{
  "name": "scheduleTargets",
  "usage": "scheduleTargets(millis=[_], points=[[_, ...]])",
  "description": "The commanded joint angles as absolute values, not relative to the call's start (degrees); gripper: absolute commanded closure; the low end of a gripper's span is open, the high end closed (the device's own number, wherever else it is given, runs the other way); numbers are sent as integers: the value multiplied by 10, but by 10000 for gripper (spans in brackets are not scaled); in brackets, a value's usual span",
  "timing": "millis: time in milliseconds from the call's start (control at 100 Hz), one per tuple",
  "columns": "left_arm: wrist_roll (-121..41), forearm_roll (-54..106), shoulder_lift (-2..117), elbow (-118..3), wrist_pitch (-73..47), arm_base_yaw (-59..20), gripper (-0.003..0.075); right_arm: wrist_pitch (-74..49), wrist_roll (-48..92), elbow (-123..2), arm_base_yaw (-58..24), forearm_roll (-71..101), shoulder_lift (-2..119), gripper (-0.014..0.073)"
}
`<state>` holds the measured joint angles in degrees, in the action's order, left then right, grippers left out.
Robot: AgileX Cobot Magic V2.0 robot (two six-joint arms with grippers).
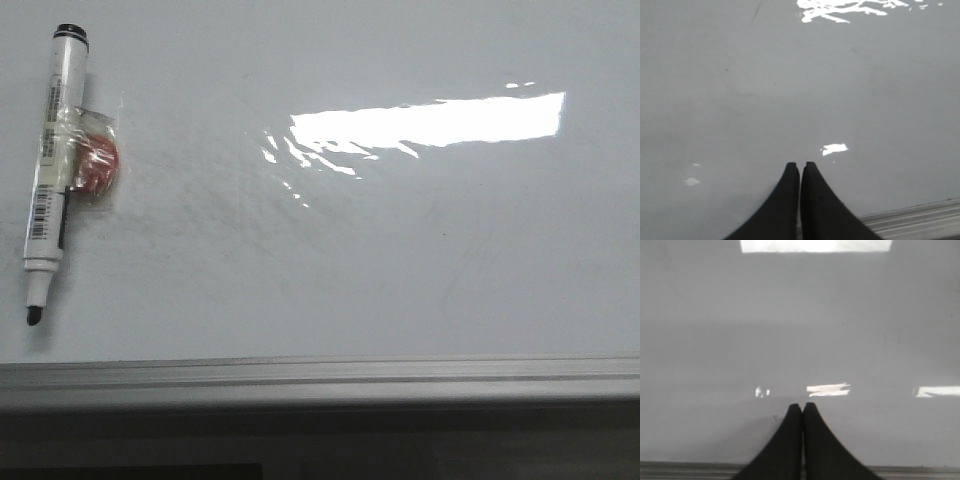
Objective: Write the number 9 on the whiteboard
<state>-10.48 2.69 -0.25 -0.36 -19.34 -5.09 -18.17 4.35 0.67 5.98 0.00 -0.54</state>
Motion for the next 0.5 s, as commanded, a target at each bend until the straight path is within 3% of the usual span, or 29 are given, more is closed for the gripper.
scheduleTargets(millis=[0, 490], points=[[-105, 20, -18, 19, -158, -53, 741, -139, 46, 13, 63, -9, -18, 657], [-105, 20, -18, 19, -106, -53, 741, -37, 44, 13, 63, 14, -18, 657]])
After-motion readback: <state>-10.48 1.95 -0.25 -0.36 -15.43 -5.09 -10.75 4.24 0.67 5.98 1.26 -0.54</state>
